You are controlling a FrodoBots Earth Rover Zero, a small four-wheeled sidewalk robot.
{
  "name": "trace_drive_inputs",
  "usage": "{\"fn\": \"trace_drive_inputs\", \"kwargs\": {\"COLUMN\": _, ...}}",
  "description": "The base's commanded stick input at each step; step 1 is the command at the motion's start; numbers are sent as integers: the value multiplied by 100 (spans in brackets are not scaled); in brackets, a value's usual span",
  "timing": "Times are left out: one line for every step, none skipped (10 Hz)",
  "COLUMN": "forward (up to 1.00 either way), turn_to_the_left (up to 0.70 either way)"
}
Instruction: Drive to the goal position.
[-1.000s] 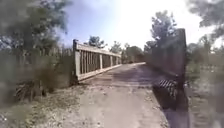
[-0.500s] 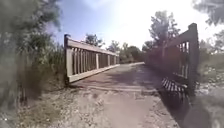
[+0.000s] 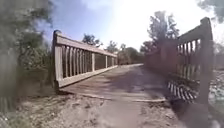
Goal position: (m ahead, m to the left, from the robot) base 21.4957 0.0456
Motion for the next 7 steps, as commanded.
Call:
{"fn": "trace_drive_inputs", "kwargs": {"forward": 70, "turn_to_the_left": 0}}
{"fn": "trace_drive_inputs", "kwargs": {"forward": 70, "turn_to_the_left": 0}}
{"fn": "trace_drive_inputs", "kwargs": {"forward": 70, "turn_to_the_left": 0}}
{"fn": "trace_drive_inputs", "kwargs": {"forward": 70, "turn_to_the_left": 0}}
{"fn": "trace_drive_inputs", "kwargs": {"forward": 70, "turn_to_the_left": 0}}
{"fn": "trace_drive_inputs", "kwargs": {"forward": 70, "turn_to_the_left": 0}}
{"fn": "trace_drive_inputs", "kwargs": {"forward": 70, "turn_to_the_left": 0}}
